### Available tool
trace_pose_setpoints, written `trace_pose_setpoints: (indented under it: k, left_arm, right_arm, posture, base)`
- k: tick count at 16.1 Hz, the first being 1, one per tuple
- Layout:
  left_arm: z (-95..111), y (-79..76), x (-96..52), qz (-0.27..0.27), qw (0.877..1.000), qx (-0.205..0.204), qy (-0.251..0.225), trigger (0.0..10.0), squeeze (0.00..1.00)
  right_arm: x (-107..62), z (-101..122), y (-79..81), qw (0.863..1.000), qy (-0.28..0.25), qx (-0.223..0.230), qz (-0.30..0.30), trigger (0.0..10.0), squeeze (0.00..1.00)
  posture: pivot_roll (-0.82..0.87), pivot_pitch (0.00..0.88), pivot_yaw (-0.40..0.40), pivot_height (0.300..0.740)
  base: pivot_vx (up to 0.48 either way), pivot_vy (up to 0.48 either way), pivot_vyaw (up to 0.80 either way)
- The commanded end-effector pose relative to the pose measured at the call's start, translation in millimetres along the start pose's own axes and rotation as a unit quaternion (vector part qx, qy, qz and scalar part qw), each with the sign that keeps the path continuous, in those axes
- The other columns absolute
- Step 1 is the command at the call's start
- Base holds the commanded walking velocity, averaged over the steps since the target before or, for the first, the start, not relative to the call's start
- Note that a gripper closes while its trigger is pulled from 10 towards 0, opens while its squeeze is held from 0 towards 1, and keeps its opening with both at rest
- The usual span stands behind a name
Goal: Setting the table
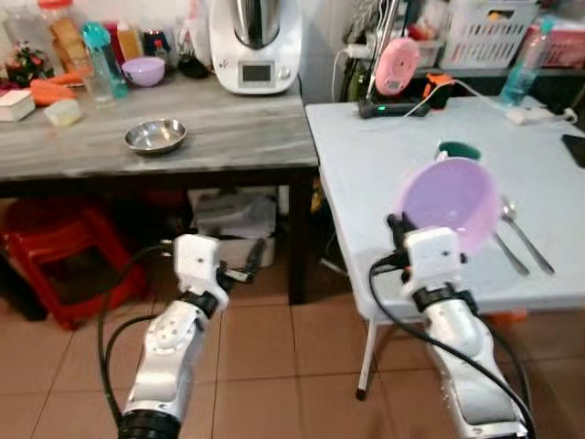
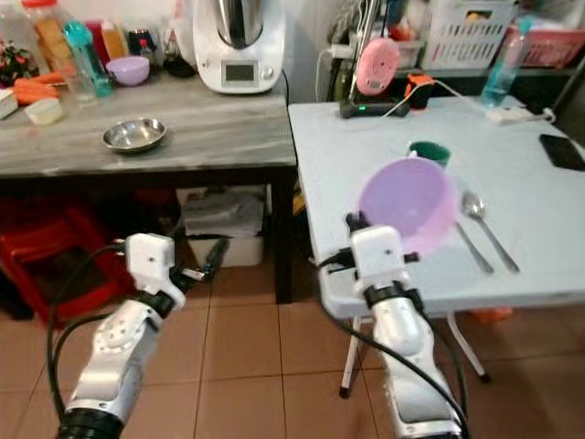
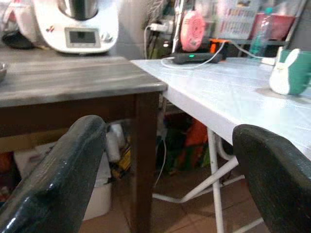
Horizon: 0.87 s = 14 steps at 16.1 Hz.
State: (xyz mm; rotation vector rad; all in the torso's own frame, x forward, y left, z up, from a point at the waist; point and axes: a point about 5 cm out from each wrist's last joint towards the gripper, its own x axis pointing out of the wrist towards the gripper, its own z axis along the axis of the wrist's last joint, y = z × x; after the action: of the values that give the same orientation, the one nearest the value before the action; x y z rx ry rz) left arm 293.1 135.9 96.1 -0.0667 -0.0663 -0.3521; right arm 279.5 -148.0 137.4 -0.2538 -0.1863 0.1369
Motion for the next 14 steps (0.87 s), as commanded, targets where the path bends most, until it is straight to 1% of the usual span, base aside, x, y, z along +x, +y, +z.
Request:
trace_pose_setpoints:
  k: [1, 3, 4, 14]
  left_arm:
    - [2.8, 10.1, -1.0, 0.013, 1.0, 0.015, 0.0, 10.0, 0.0]
    - [3.1, 10.5, -0.4, 0.013, 1.0, 0.016, 0.0, 10.0, 0.0]
    - [3.2, 10.5, -0.2, 0.012, 1.0, 0.016, 0.0, 10.0, 0.0]
    - [3.6, 12.1, 1.3, 0.015, 1.0, 0.022, -0.001, 10.0, 0.0]
  right_arm:
    - [4.1, 9.3, 4.9, 1.0, -0.02, 0.005, 0.007, 10.0, 0.0]
    - [4.0, 9.5, 5.5, 1.0, -0.021, 0.005, 0.007, 10.0, 0.0]
    - [3.9, 9.6, 5.7, 1.0, -0.021, 0.006, 0.007, 10.0, 0.0]
    - [3.0, 7.8, 6.0, 1.0, -0.02, 0.007, 0.009, 10.0, 0.0]
  posture:
    - [0.0, 0.0, 0.006, 0.74]
    - [0.0, 0.0, 0.007, 0.74]
    - [0.0, 0.0, 0.008, 0.74]
    - [0.0, 0.0, 0.009, 0.74]
  base:
    - [0.0, 0.409, 0.0]
    - [0.0, 0.414, 0.0]
    - [0.0, 0.416, 0.43]
    - [0.0, 0.427, 0.55]
